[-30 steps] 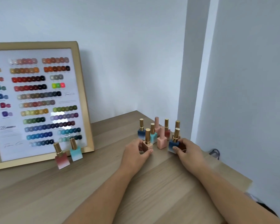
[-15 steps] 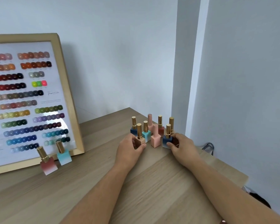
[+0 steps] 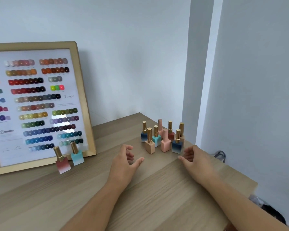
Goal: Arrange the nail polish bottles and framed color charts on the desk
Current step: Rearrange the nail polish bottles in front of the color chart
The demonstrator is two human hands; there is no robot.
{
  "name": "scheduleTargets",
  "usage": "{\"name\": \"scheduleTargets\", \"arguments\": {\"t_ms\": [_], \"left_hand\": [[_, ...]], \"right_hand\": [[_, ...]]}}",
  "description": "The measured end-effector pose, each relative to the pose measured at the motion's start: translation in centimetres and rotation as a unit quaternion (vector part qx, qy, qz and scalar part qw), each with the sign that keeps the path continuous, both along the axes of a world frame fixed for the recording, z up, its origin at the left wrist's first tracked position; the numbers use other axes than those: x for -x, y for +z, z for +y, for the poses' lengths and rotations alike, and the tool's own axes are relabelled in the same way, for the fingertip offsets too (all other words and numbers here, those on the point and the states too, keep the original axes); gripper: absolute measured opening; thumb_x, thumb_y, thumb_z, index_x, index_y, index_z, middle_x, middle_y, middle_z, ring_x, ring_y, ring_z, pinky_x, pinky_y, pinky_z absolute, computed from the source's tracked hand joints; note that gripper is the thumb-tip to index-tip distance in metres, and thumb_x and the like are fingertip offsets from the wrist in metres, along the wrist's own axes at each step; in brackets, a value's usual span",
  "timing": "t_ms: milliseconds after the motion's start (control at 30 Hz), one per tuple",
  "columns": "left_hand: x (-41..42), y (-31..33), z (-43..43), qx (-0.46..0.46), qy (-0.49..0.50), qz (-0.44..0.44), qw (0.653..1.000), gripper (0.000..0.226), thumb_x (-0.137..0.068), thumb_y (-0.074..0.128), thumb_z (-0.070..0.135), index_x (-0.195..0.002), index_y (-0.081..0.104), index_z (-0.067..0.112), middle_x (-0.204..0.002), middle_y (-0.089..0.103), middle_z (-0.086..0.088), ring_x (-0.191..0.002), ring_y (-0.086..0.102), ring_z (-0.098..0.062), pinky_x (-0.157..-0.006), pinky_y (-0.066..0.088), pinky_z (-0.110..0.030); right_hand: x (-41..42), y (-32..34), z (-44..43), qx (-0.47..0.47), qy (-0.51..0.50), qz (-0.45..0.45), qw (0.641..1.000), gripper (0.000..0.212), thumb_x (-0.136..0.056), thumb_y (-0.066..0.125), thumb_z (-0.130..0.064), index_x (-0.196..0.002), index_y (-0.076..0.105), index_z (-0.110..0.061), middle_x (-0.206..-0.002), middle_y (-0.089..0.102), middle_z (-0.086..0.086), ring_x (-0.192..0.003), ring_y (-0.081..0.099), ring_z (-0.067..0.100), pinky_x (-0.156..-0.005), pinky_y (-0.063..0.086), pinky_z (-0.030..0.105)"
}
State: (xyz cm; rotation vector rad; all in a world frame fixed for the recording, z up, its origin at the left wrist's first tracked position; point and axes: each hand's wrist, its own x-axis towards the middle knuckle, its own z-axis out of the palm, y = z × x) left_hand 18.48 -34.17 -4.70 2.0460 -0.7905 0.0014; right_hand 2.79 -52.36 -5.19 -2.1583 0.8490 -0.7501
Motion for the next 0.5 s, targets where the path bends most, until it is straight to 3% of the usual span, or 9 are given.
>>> {"name": "scheduleTargets", "arguments": {"t_ms": [300, 500], "left_hand": [[-0.1, -0.2, 9.2, 0.029, 0.045, -0.034, 0.998, 0.037, -0.074, 0.075, 0.031, -0.102, 0.051, 0.030, -0.087, 0.058, 0.008, -0.076, 0.059, -0.007, -0.064, 0.049, -0.016], [-3.3, -0.4, 16.4, 0.044, 0.157, -0.055, 0.985, 0.034, -0.075, 0.075, 0.026, -0.101, 0.054, 0.026, -0.090, 0.057, 0.009, -0.083, 0.056, -0.006, -0.068, 0.046, -0.021]], "right_hand": [[-2.0, 0.9, 7.1, 0.017, 0.170, 0.070, 0.983, 0.021, -0.083, 0.065, -0.032, -0.096, 0.049, -0.031, -0.090, 0.055, -0.011, -0.081, 0.055, 0.004, -0.065, 0.042, 0.012], [-8.3, 0.8, 12.8, 0.026, 0.295, 0.067, 0.953, 0.022, -0.083, 0.063, -0.035, -0.101, 0.050, -0.034, -0.093, 0.054, -0.013, -0.084, 0.054, 0.002, -0.072, 0.044, 0.014]]}}
